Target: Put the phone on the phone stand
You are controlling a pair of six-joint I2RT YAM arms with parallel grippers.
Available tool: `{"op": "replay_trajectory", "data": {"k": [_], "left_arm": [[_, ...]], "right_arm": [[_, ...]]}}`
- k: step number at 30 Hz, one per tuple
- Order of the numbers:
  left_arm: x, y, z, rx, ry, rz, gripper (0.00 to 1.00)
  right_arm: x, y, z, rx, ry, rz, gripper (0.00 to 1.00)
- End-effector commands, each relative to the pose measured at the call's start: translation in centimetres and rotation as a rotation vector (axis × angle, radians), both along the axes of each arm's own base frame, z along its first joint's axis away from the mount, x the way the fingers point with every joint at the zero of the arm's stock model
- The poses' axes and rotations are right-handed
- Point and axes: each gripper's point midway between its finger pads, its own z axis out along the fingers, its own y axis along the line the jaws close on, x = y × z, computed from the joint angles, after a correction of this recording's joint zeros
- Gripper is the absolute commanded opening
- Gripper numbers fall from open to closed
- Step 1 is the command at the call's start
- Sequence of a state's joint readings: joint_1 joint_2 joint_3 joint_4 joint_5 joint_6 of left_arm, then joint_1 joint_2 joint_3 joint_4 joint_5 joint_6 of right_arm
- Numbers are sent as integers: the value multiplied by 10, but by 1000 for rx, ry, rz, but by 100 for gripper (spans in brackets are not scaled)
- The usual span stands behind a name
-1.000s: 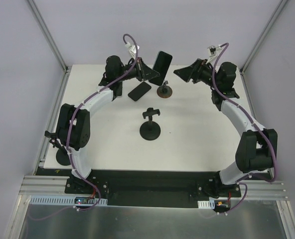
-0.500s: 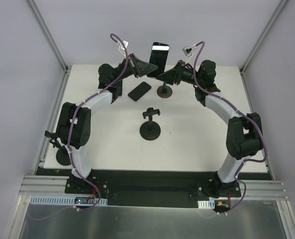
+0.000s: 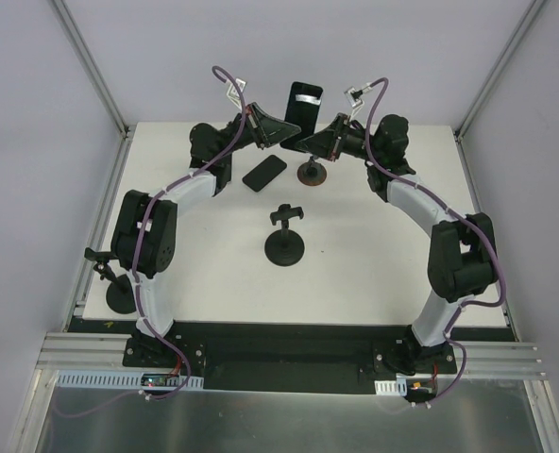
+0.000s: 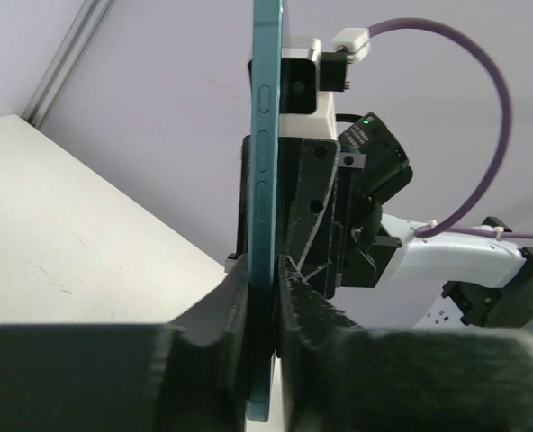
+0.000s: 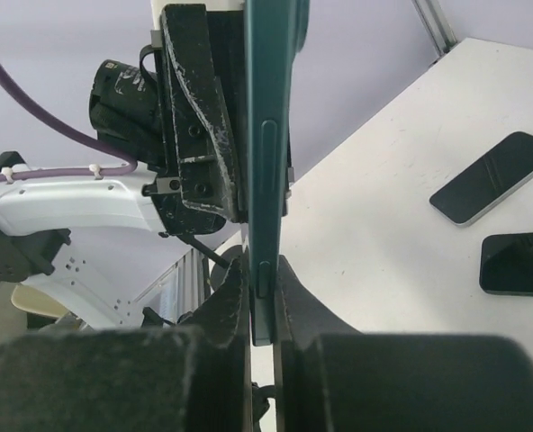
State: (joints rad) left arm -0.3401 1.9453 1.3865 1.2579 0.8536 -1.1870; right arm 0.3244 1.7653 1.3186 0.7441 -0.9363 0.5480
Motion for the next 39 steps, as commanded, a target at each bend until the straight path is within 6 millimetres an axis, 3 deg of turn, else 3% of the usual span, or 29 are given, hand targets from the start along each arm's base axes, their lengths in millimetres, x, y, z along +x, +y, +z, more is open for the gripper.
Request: {"op": "replay_trajectory", "data": {"k": [1, 4, 6, 8, 12, 19, 23, 30, 37, 38, 39], "left_arm": [[-6, -1, 32, -22, -135, 11, 20], [-5, -3, 28, 38, -121, -19, 36], [-4, -1, 28, 60, -120, -29, 40], [-4, -2, 24, 96, -109, -54, 36], [-5, -3, 23, 135, -109, -97, 20], [-12, -3, 27, 154, -134, -143, 34], [-14, -3, 28, 155, -139, -145, 36], [-16, -3, 29, 163, -138, -155, 30], [-17, -4, 30, 172, -146, -151, 11], [-16, -4, 29, 176, -141, -148, 0], [-17, -4, 31, 177, -143, -144, 0]], "right_arm": [[-5, 0, 30, 29, -199, 30, 1], [-7, -4, 22, 9, -191, 72, 0], [-10, -7, 16, -4, -187, 110, 0], [-12, -9, 14, -11, -188, 132, 0], [-24, -11, 7, -32, -200, 203, 0], [-36, -14, -3, -53, -195, 296, 1], [-38, -14, -4, -58, -192, 320, 0], [-41, -14, -6, -61, -180, 344, 1], [-41, -8, -7, -59, -166, 359, 0], [-39, -8, -7, -57, -163, 349, 0], [-36, -8, -6, -56, -156, 339, 1]]}}
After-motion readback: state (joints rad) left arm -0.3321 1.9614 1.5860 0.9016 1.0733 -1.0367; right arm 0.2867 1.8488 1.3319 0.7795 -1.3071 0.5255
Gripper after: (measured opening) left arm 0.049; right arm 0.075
